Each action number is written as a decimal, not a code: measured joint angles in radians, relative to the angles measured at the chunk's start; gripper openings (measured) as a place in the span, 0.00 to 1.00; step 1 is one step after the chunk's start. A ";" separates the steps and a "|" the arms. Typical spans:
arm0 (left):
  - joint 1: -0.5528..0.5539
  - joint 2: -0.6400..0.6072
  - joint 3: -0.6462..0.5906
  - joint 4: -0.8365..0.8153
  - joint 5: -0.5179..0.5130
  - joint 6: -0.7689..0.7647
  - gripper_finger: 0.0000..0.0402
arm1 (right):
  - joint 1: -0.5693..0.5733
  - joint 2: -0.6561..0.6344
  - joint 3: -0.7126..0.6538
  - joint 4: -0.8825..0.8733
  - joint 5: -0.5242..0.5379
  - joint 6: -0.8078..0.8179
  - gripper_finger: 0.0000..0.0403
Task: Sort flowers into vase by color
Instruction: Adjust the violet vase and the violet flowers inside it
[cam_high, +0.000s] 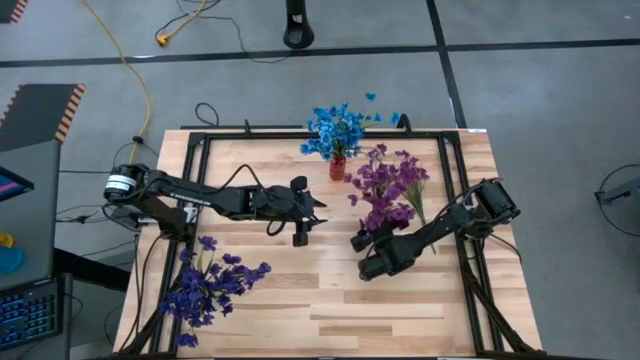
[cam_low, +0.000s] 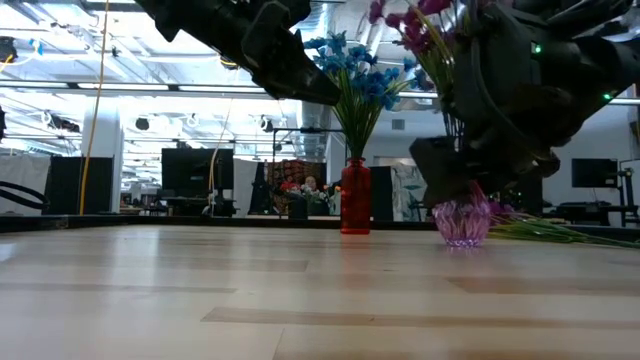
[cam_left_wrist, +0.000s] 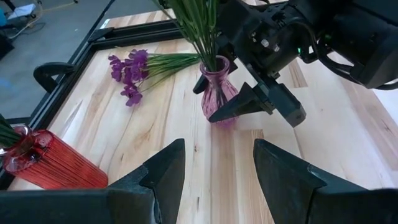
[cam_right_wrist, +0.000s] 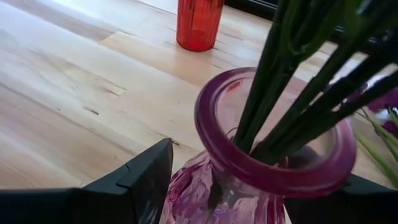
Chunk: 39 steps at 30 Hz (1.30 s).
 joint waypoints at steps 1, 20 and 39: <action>0.000 0.000 0.000 0.000 0.000 0.000 0.45 | 0.003 0.000 0.000 -0.008 0.000 0.019 0.71; 0.000 0.001 0.000 -0.029 0.000 -0.001 0.45 | 0.118 0.001 -0.001 -0.165 0.103 0.303 0.71; 0.000 0.001 0.000 -0.029 0.000 -0.004 0.45 | 0.183 -0.001 -0.001 -0.263 0.002 0.332 0.71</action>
